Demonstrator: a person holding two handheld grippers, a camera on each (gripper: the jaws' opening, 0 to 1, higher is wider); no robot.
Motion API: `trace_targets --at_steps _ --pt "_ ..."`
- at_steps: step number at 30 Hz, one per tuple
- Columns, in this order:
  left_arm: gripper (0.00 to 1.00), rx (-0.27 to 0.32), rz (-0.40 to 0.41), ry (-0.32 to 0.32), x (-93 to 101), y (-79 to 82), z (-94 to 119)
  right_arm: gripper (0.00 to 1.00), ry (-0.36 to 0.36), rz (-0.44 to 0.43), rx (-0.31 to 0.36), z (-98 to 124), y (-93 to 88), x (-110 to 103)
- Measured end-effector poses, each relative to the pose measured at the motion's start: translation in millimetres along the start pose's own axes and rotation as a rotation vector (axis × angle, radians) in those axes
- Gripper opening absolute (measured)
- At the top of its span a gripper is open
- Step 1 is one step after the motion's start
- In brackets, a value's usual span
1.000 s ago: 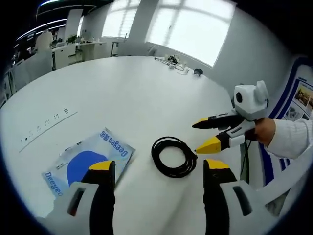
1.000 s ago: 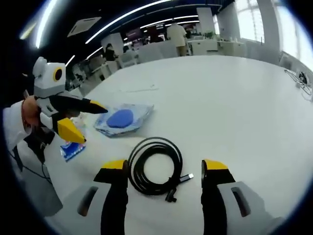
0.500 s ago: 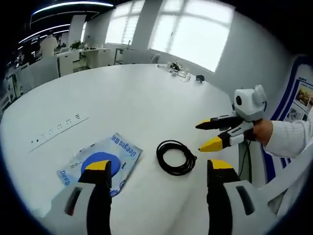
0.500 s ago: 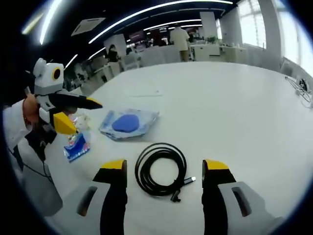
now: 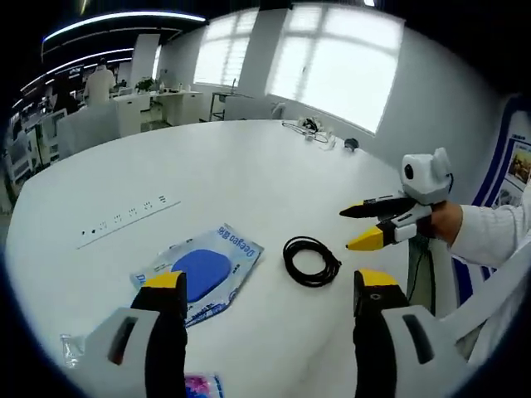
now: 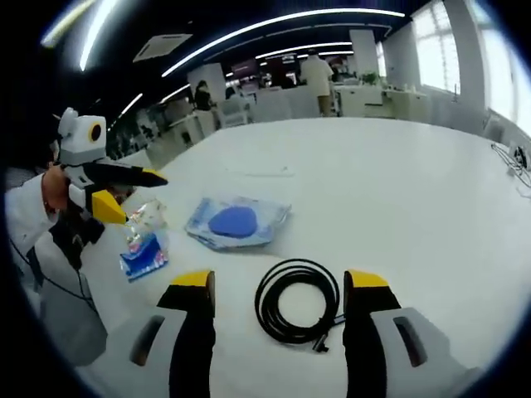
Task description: Arrange the tabletop items into an orderly group along one side of the table until the central work area is clear of visible clutter.
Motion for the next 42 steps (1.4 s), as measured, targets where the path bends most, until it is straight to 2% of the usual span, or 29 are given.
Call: trace_targets --at_steps 6,20,34,42 --pt "0.84 0.022 -0.005 0.048 -9.8 -1.4 29 0.6 0.025 0.013 0.007 -6 5.8 -14" --pt "0.84 0.048 0.026 0.158 -34.9 -15.9 91 0.59 0.105 0.05 0.031 -29 18.5 -60" --pt "0.83 0.071 0.086 0.273 -50.8 -43.5 151 0.57 0.204 0.089 0.034 -57 28.0 -111" --pt "0.82 0.094 0.121 0.328 -55.8 -57.2 175 0.57 0.263 0.12 0.018 -72 28.4 -137"
Point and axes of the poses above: the point that each gripper's makers call its tool centre point, and the gripper's own axes: z roughly backward along the fingers, x roughly to its right, y roughly out of its top, the point moved 8 cm from there along z, roughly backward along the fingers, and after that the axes turned 6 degrees about x, right-handed, at the moved point
